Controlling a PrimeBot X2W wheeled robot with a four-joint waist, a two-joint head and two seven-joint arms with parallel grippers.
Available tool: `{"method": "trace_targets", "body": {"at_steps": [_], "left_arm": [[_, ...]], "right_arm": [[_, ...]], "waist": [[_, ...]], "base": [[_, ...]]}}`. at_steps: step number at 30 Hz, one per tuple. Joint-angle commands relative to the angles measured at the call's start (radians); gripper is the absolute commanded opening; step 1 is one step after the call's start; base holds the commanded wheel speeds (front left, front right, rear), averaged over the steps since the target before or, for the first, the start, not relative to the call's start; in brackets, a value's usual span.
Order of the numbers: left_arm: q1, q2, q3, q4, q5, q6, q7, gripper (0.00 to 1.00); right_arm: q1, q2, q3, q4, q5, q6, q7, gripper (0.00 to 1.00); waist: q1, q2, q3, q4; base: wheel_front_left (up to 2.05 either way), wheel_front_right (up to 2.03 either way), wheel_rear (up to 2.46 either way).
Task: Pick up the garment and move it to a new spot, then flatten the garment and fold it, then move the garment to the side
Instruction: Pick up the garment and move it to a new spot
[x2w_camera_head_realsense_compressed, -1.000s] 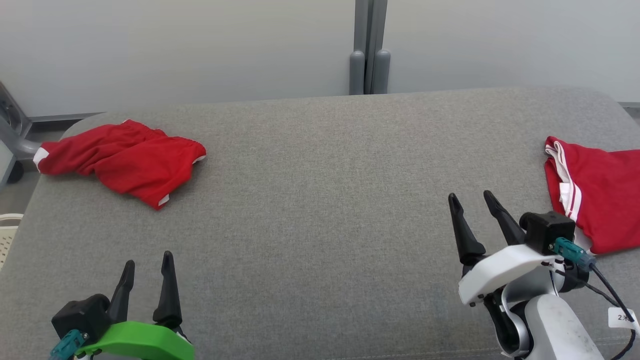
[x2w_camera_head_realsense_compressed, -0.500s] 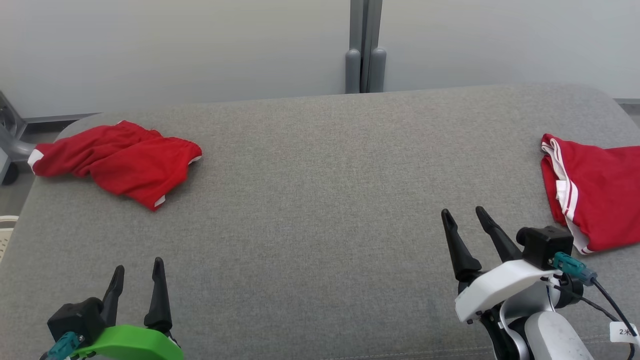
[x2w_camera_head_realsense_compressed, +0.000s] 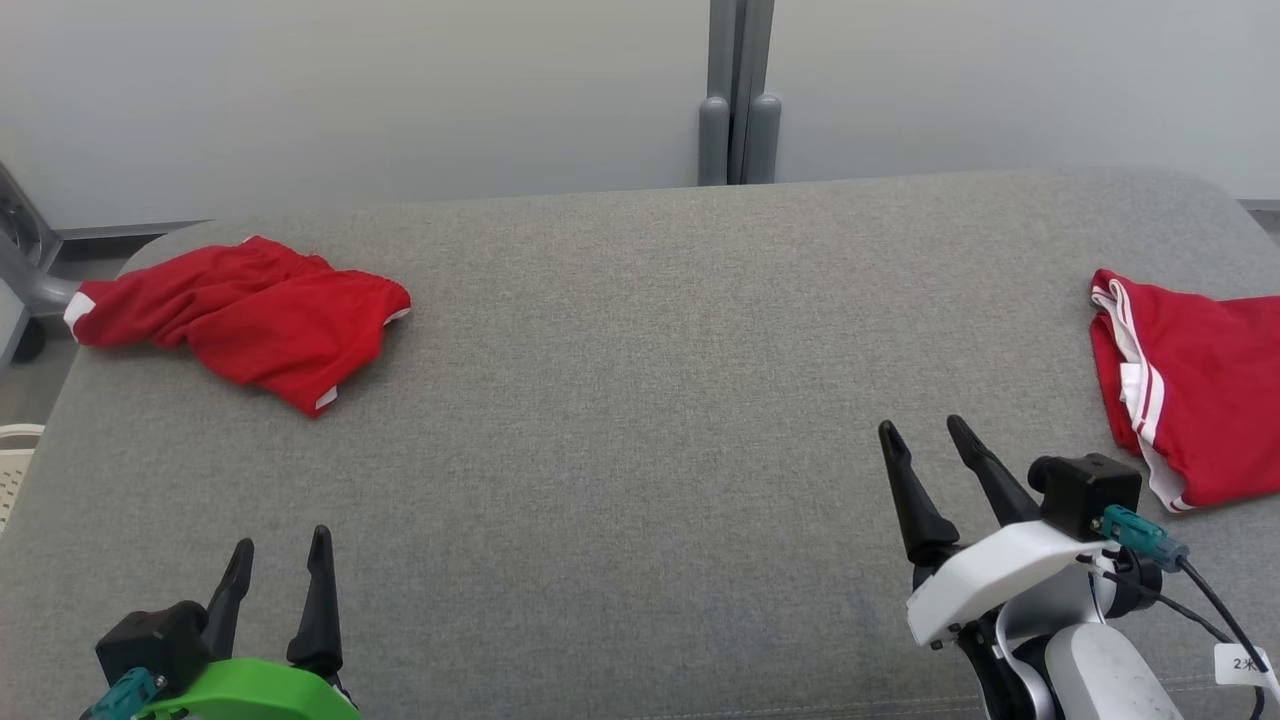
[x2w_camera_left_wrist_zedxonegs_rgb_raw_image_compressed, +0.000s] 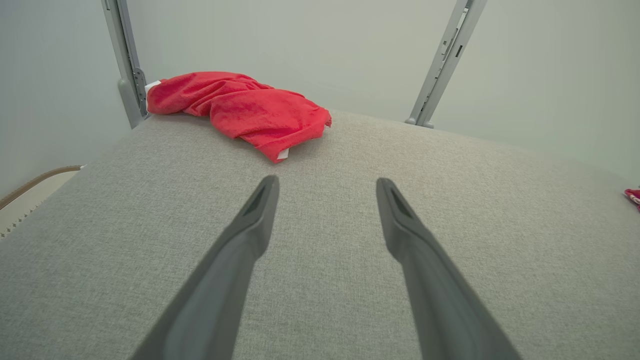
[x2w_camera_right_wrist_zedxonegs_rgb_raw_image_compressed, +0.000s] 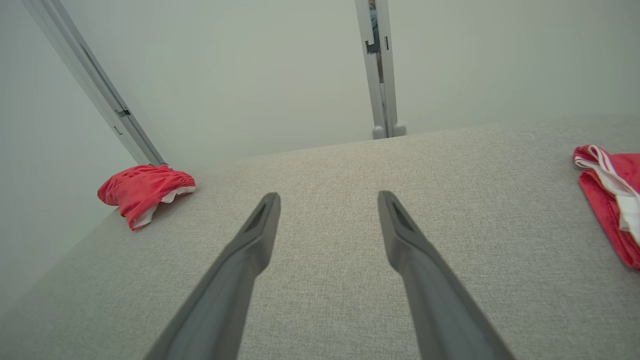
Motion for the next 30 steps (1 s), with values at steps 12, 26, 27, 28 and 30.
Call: {"method": "trace_targets", "body": {"at_steps": [12, 26, 27, 28, 30], "left_arm": [[-0.012, 0.007, -0.011, 0.009, 0.004, 0.000, 0.000, 1.00], [-0.019, 0.022, -0.024, -0.010, 0.018, 0.011, 0.015, 1.00], [-0.017, 0.024, -0.023, -0.013, 0.018, 0.012, 0.016, 1.00], [-0.015, 0.026, -0.023, -0.017, 0.019, 0.014, 0.016, 1.00], [-0.011, 0.028, -0.021, -0.025, 0.019, 0.019, 0.016, 1.00]], "right_arm": [[-0.006, -0.001, 0.002, 0.014, -0.003, 0.000, -0.006, 1.00], [0.011, -0.001, 0.000, 0.012, -0.003, 0.000, -0.010, 1.00], [0.010, -0.001, 0.003, 0.012, -0.001, 0.000, -0.010, 1.00], [0.008, -0.001, 0.003, 0.012, -0.002, 0.000, -0.010, 1.00], [0.003, -0.001, 0.006, 0.011, 0.001, 0.000, -0.011, 1.00]], "waist": [[0.0000, 0.0000, -0.007, 0.004], [0.0000, 0.0000, -0.022, 0.135], [0.0000, 0.0000, -0.022, 0.153], [0.0000, 0.0000, -0.022, 0.172], [0.0000, 0.0000, -0.021, 0.211]], "base": [[0.00, 0.00, 0.00], [0.00, 0.00, 0.00], [0.00, 0.00, 0.00], [0.00, 0.00, 0.00], [0.00, 0.00, 0.00]]}}
